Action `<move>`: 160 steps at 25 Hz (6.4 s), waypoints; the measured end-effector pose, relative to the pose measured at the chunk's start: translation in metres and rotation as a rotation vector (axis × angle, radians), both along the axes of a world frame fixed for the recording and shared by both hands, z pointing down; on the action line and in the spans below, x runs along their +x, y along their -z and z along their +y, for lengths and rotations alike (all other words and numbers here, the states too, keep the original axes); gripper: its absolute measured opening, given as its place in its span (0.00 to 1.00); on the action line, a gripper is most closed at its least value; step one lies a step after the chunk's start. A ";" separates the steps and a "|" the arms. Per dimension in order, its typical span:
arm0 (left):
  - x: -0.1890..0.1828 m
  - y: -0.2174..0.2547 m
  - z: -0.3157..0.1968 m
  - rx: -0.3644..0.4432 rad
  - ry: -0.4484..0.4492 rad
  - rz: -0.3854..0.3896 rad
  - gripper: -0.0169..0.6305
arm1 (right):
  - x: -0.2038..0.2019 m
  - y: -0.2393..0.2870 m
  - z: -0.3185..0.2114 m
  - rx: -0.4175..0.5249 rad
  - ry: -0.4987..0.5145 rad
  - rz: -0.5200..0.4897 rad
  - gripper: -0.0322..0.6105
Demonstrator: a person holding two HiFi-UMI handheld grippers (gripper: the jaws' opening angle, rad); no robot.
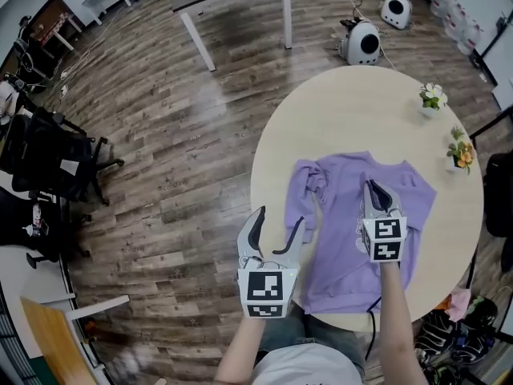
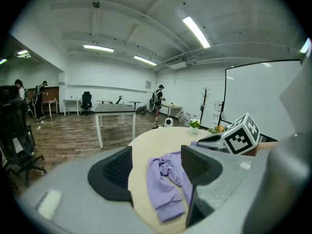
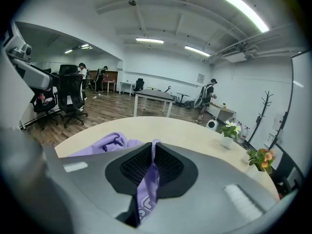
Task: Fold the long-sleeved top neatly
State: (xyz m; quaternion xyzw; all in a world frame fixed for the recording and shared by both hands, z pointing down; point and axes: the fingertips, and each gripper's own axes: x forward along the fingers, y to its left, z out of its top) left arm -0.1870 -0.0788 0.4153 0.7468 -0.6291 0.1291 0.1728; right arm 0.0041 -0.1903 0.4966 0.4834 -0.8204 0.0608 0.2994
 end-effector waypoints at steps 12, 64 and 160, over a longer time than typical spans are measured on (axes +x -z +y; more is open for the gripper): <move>-0.021 -0.027 0.001 -0.062 0.008 0.041 0.66 | -0.033 -0.061 0.010 -0.108 0.029 0.114 0.14; -0.088 -0.058 0.064 -0.121 0.191 0.056 0.66 | -0.156 -0.113 0.173 -0.354 0.559 0.138 0.33; 0.119 0.021 -0.029 0.037 -0.220 0.020 0.66 | 0.068 0.169 0.008 -0.112 0.055 -0.445 0.12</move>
